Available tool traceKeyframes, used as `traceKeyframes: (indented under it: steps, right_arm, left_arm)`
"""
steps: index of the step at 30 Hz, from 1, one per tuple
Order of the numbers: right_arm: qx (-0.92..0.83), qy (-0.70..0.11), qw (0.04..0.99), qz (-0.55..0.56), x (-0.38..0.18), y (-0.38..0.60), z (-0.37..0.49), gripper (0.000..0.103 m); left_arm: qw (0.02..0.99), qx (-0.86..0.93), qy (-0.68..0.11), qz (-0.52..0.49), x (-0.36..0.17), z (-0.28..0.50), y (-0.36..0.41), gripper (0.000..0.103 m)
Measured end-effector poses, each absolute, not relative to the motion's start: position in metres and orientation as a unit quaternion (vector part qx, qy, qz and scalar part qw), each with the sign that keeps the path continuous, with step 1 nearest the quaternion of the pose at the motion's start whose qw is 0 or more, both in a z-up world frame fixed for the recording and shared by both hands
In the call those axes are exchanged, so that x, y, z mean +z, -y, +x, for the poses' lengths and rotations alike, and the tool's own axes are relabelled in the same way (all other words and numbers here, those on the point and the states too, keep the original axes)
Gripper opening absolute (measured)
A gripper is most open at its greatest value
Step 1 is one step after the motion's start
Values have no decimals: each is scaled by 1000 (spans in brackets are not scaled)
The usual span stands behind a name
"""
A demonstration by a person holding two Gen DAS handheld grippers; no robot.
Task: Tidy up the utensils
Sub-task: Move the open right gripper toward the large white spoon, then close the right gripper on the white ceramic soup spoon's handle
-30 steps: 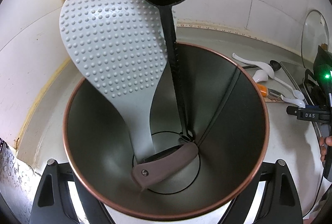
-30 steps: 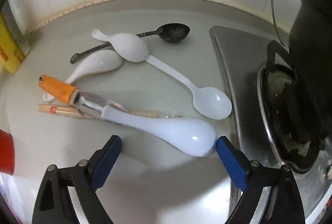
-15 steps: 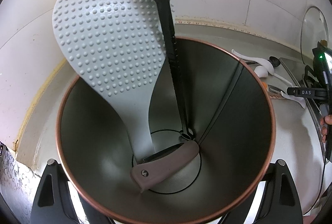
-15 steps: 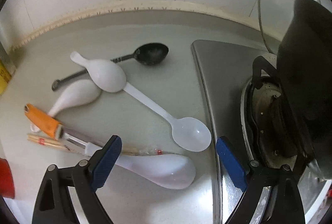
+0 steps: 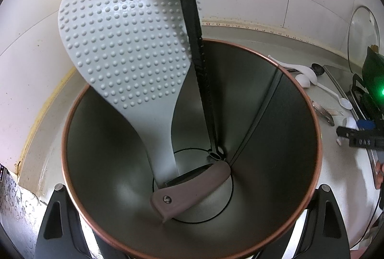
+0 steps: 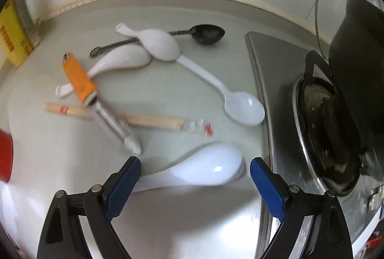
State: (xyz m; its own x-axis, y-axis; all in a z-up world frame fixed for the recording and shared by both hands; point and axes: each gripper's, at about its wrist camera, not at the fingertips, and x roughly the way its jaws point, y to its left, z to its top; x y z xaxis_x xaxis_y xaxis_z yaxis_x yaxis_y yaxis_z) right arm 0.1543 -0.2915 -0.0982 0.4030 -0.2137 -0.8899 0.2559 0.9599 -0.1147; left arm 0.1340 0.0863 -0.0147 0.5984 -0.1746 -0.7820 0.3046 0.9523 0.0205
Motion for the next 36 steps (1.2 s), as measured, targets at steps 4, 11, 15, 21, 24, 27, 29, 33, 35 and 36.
traceKeyframes:
  steps: [4,11,15,21,24,27,29,33,35,36]
  right_arm:
    - [-134,-528,838,26,-93,284,135,94]
    - [-123,-529,838,46,-92,284,112,90]
    - [-134,-527,837,68,-90,296,115,80]
    - [-143,-520,838,83,-90,315,133,71]
    - [-142,-517,840,81,-87,315,137,57]
    - [-124,-516,844,84,-87,312,139,53]
    - [-110,-516,845,82,-86,305,139,51]
    - [-79,-517,849,69,-86,285,141,50]
    - [-64,-517,851,63,-86,276,142,50]
    - [-53,-518,852,56,-86,268,142,50]
  left_arm:
    - [891,-134,-428,76,-15,134,-86,90]
    - [891,-134,-428,74,-17,133,-85,90]
    - [891,-134,-428,73,-16,132,-84,90]
    - [891,-134,-427,74,-16,133,-81,90]
    - [892,-134,-424,73,-13,136,-78,90]
    - [894,-134,-422,72,-11,138,-76,90]
    - [895,-132,-420,71,-9,140,-75,90]
    - [897,-130,-416,71,-7,143,-70,90]
    - [898,-128,-415,71,-6,144,-68,90]
    - [899,-126,-414,70,-5,144,-66,90]
